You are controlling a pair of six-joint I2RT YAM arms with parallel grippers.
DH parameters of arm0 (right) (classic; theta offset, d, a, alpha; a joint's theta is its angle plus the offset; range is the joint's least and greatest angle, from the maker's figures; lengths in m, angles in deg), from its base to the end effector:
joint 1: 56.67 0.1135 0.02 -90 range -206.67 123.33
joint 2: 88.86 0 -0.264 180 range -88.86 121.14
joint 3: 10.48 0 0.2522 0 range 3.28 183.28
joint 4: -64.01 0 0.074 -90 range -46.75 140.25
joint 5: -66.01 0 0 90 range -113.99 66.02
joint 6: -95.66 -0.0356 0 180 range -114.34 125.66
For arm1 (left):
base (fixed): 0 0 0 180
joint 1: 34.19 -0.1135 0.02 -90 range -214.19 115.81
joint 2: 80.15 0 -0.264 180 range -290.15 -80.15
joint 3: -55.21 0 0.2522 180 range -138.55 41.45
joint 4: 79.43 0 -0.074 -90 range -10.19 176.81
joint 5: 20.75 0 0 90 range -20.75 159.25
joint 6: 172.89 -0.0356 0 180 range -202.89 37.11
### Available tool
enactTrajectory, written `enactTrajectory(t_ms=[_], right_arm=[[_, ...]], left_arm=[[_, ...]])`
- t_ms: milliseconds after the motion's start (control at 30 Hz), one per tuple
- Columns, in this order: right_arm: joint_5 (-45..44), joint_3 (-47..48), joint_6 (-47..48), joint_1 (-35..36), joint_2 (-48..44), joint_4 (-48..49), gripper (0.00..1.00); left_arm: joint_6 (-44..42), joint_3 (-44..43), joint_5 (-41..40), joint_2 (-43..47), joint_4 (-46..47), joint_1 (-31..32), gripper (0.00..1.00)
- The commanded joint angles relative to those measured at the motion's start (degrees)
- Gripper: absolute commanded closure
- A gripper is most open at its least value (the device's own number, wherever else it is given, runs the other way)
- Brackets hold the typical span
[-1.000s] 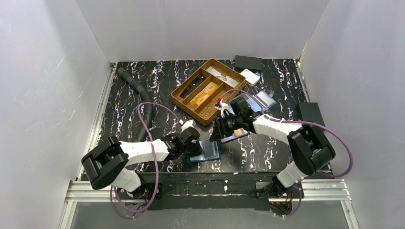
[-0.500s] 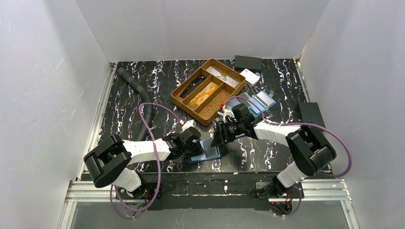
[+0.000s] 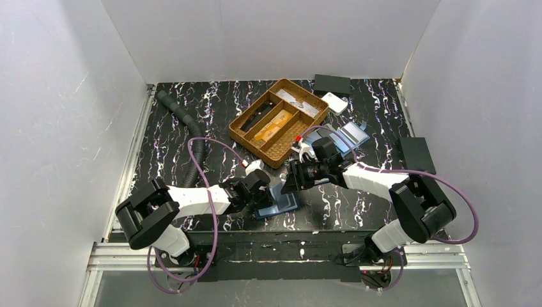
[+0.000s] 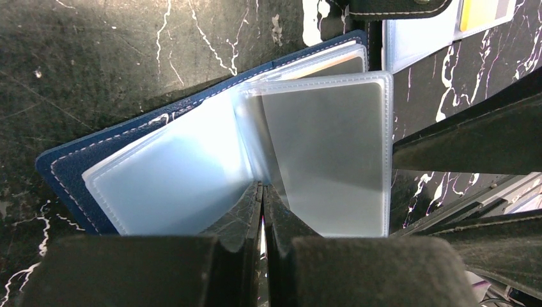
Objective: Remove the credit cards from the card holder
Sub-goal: Remove the credit card from the card holder.
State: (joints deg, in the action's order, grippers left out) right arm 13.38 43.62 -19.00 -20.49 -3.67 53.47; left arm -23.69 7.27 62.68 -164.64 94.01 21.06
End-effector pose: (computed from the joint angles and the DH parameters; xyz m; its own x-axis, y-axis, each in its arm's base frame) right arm 0.2216 0.1888 0.1784 -0.8358 -0.2005 -0.5110 -0.5354 0.5032 0.6783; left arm 0.1613 -0.2254 0.1513 -0.8597 -0.2578 -0.4410 0.0590 0.8074 -0.5870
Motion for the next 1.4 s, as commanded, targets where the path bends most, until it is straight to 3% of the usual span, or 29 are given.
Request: enactTrajectory(t_ms=[0,267,1367], right_arm=[[-1.9,-0.2,1.7,0.4,-2.4,0.6,0.49],[-4.6,-0.2,3.5,0.4,-3.0,-0.8,0.48],[1.0,-1.2,-2.0,0.3,1.9,3.0,0.53]], left_arm=[[-0.6,0.2,-1.3,-2.3,-3.4,0.0,1.00],[-0.5,0.4,-1.0,-2.6,-3.2,0.0,1.00],[-0.5,0.6,-0.4,-2.5,-2.7,0.0,1.00]])
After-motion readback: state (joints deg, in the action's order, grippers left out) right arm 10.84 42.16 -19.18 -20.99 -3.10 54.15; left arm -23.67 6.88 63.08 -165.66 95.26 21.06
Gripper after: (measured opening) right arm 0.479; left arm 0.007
